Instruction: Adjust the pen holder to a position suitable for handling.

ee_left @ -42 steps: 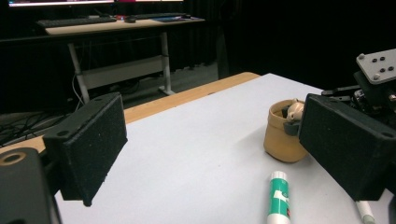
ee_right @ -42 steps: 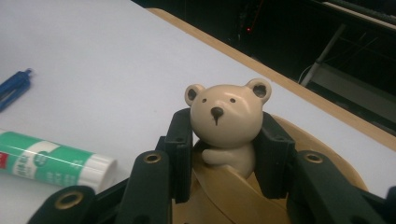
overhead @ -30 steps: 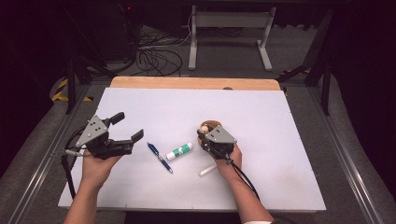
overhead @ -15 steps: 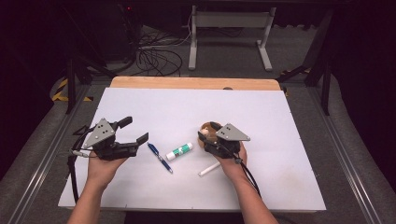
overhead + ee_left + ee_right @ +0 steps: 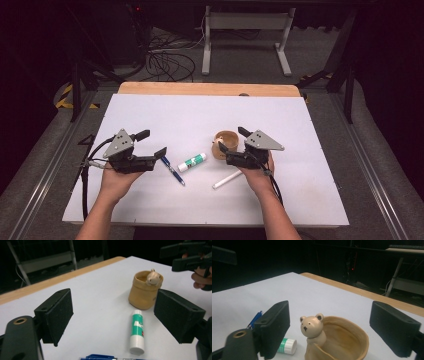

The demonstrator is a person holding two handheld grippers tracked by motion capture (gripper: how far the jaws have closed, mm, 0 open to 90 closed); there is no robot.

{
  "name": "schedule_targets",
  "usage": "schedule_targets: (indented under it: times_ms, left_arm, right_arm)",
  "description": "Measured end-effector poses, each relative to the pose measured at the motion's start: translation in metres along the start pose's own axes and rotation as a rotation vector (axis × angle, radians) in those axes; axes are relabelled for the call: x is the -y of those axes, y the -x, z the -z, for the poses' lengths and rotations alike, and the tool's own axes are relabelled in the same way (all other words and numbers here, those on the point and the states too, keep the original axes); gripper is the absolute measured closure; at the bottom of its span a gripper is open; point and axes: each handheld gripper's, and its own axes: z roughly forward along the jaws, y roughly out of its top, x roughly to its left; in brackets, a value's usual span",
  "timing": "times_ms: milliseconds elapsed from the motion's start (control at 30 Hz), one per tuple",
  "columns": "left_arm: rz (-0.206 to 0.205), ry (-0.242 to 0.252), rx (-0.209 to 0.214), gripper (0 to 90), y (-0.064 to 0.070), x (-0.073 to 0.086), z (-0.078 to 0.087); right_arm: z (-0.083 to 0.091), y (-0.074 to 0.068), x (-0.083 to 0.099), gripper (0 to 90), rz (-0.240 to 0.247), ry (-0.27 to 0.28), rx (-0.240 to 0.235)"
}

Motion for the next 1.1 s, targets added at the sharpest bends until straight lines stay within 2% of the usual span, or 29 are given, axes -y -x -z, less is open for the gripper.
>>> schedule_targets:
  times_ms: [333, 433, 667, 833, 1100]
  left_arm:
    - [-0.027, -0.086, 0.020, 21.7, 0.006, 0.008, -0.018]
    - [-0.039, -0.115, 0.025, 24.9, 0.007, 0.011, -0.024]
    - [-0.040, -0.206, 0.080, 29.4, 0.010, 0.020, -0.040]
    - [-0.043, -0.238, 0.112, 31.6, 0.012, 0.024, -0.047]
    - [-0.059, -0.269, 0.147, 42.0, 0.016, 0.028, -0.053]
  right_arm:
    - [0.012, 0.001, -0.010, 5.5, 0.009, 0.010, -0.020]
    - [0.012, -0.001, -0.012, 3.6, 0.026, 0.006, -0.029]
    - [0.011, -0.005, -0.015, 0.9, 0.032, -0.002, -0.048]
    - [0.011, -0.007, -0.016, 0.8, 0.039, -0.003, -0.059]
    - [0.012, -0.009, -0.017, 0.8, 0.049, -0.008, -0.072]
